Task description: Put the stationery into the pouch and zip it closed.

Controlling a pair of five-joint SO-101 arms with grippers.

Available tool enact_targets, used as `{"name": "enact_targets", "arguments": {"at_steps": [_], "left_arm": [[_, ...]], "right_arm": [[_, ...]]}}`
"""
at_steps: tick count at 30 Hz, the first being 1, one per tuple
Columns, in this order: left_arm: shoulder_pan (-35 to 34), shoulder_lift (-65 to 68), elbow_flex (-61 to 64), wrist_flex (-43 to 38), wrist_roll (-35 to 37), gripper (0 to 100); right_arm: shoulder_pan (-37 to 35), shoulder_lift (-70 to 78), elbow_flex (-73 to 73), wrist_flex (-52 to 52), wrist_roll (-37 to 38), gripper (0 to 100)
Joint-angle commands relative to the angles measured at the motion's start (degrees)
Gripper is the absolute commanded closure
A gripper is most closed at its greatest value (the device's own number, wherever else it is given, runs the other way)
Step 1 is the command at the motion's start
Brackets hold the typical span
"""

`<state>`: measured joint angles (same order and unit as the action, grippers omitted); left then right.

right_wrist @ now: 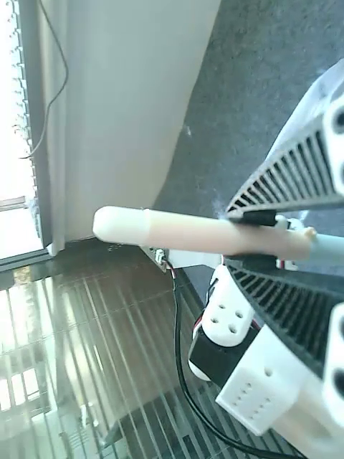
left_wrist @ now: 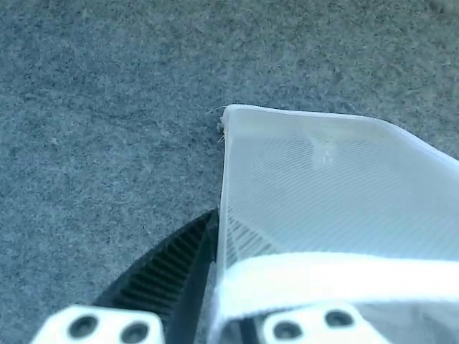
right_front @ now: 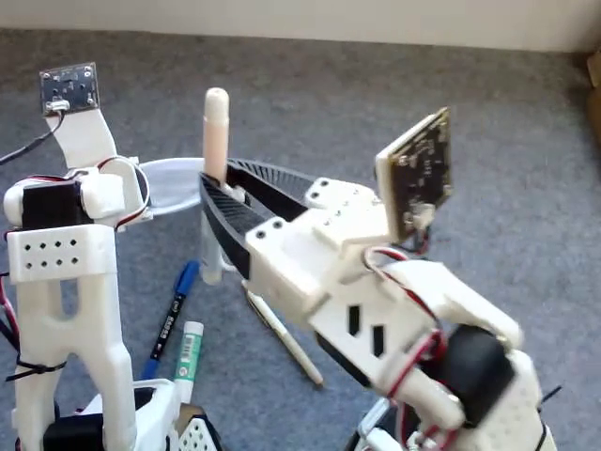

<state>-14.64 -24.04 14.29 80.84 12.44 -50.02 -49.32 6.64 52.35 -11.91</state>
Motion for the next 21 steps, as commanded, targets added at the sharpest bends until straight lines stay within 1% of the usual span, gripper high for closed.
{"name": "enact_targets", "arguments": {"at_steps": [1, 4, 5, 11, 15, 18, 21], "left_arm": [[-1.3, 0.8, 0.6, -1.1, 0.3, 99], [-1.3, 0.8, 0.6, -1.1, 0.3, 99], [-1.3, 0.8, 0.6, -1.1, 0.3, 99], [-1.3, 0.8, 0.6, -1.1, 0.3, 99], [-1.3, 0.8, 0.6, -1.1, 0.2, 99], [-1.3, 0.8, 0.6, -1.1, 0.2, 99], [-1.3, 0.8, 0.6, -1.1, 0.2, 99]], "right_arm": [[-0.3, -3.6, 9.5, -15.6, 0.7, 99.5], [-0.3, -4.4, 16.4, -25.5, 1.1, 99.5], [-0.3, -4.4, 18.2, -28.3, 2.5, 99.5], [-0.4, -4.4, 30.3, -48.0, 17.7, 99.5], [-0.4, -4.4, 38.3, -61.6, 24.7, 99.5], [-0.4, -4.4, 42.7, -67.9, 28.7, 99.5], [-0.4, -3.6, 45.2, -71.8, 32.3, 99.5]]}}
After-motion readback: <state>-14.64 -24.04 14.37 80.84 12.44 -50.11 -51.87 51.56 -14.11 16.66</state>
